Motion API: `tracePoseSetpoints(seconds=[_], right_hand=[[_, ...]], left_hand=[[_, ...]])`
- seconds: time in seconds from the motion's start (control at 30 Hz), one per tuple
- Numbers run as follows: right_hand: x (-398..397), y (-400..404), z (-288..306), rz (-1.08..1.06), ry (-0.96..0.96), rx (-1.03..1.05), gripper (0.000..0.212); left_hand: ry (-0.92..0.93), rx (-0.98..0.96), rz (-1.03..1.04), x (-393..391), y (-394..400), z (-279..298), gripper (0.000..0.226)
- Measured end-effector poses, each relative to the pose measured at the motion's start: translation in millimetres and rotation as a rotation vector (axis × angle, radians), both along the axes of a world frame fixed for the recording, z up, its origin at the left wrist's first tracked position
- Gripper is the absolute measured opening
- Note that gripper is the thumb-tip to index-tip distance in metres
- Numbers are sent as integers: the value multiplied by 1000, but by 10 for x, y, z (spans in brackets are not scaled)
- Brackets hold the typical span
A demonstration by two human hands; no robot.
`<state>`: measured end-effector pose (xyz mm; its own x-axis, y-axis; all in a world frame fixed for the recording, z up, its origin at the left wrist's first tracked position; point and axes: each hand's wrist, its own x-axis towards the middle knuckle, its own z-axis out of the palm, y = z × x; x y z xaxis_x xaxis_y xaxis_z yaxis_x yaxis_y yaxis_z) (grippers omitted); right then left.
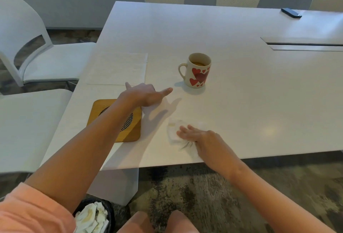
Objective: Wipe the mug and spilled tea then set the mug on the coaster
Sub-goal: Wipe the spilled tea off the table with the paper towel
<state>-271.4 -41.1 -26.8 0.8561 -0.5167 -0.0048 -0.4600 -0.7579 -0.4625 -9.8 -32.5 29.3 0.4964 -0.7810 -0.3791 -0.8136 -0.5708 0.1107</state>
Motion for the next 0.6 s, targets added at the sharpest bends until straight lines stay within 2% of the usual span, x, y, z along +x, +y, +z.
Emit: tracePoseSetpoints(seconds=[0.13, 0.27, 0.4, 0.6], right_hand=[[-90, -336, -21, -259, -53, -55, 62], [31, -292, -64, -373, -45, -64, 69], [215, -56, -26, -336, -68, 14, 69], [492, 416, 56, -82, -3, 46, 77]], left_hand=[[11, -2, 0, 16, 18, -30, 97], [24, -21, -13, 25, 48, -61, 94], [24, -47, -16, 17, 62, -84, 93], [18, -62, -18, -33, 121, -84, 92]])
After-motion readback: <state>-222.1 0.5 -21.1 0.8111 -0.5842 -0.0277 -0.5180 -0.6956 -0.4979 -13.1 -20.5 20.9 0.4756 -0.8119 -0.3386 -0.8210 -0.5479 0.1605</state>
